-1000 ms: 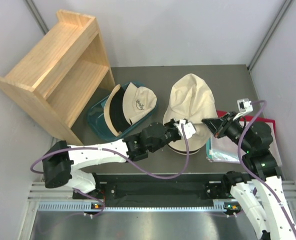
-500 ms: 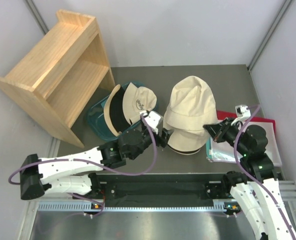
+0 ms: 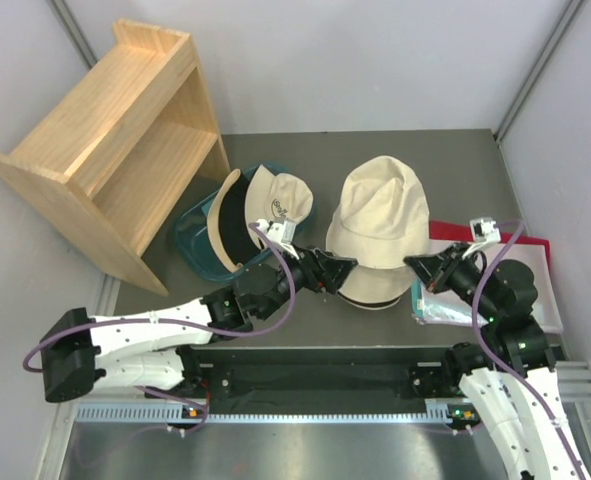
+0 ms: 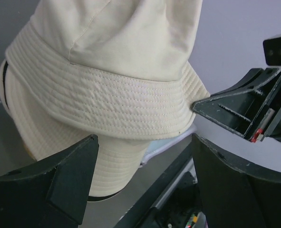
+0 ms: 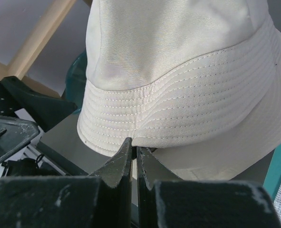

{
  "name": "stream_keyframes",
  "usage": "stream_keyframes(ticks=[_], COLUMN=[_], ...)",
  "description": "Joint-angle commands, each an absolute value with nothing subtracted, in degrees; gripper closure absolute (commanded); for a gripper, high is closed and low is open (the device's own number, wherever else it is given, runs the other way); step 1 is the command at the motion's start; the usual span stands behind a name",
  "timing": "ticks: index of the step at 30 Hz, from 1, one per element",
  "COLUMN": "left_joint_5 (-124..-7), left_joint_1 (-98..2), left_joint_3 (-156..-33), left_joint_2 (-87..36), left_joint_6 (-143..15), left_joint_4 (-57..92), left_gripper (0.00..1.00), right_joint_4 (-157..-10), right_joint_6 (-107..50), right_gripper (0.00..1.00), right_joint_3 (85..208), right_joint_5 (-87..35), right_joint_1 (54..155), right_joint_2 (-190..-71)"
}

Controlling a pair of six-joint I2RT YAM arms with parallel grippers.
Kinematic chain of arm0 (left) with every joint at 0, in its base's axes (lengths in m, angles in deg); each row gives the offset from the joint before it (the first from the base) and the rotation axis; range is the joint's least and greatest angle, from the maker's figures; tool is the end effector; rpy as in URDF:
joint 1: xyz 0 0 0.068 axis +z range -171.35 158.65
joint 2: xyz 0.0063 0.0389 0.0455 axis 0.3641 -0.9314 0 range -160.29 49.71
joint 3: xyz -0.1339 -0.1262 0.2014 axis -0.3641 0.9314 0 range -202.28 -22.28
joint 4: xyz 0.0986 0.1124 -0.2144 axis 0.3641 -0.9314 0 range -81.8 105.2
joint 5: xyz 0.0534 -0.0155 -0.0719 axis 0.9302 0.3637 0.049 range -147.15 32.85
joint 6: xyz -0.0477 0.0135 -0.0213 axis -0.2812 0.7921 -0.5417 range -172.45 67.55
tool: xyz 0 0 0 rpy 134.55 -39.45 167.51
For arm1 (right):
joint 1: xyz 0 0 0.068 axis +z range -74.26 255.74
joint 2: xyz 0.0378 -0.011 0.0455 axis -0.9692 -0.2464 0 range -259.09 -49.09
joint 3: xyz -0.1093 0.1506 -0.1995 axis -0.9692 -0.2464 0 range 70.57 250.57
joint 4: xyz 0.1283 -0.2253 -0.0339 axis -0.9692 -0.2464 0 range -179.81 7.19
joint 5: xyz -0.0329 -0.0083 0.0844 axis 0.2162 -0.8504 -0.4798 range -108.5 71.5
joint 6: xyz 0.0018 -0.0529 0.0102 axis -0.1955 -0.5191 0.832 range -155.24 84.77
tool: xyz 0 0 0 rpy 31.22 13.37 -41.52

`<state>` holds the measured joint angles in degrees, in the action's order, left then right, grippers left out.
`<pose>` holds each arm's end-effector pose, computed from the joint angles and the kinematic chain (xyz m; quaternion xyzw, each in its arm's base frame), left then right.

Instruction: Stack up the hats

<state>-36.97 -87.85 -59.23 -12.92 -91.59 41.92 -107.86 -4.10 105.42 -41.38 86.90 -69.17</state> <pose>0.1122 -0.2270 0.2978 0.0416 0.6999 -0.4854 0.5223 0.0942 0.0327 0.3056 0.0053 0.7630 0.3686 0.5310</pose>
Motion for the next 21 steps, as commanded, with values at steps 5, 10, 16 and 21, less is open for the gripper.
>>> stream_keyframes(ticks=[5,10,16,21], left_joint_5=[-42.30,-45.02,-44.76,-46.42], left_joint_1=[-84.38,-83.84,-83.67,-83.67], left_joint_3=[-58.23,-58.49,-59.19,-57.35], left_joint_2=[-15.14,-18.39,-21.56,-24.02], left_joint_6=[-103.33,-106.32,-107.82,-111.07], left_joint_4=[50.71,51.59,51.06,55.28], left_gripper=[0.16,0.17,0.18,0.21], right_joint_4=[-106.10,-106.36,-109.87,-111.01], right_joint_6=[-2.36,-2.71,-4.47,-4.47], right_gripper=[1.00,1.00,1.00,1.00], right_joint_3=[102.65,102.12,101.95,101.50], right_joint_5=[-44.43,-44.08,-43.20,-42.94], right_joint_1=[88.92,89.54,89.89,89.89], right_joint_2=[-67.90,-67.81,-67.37,-66.49])
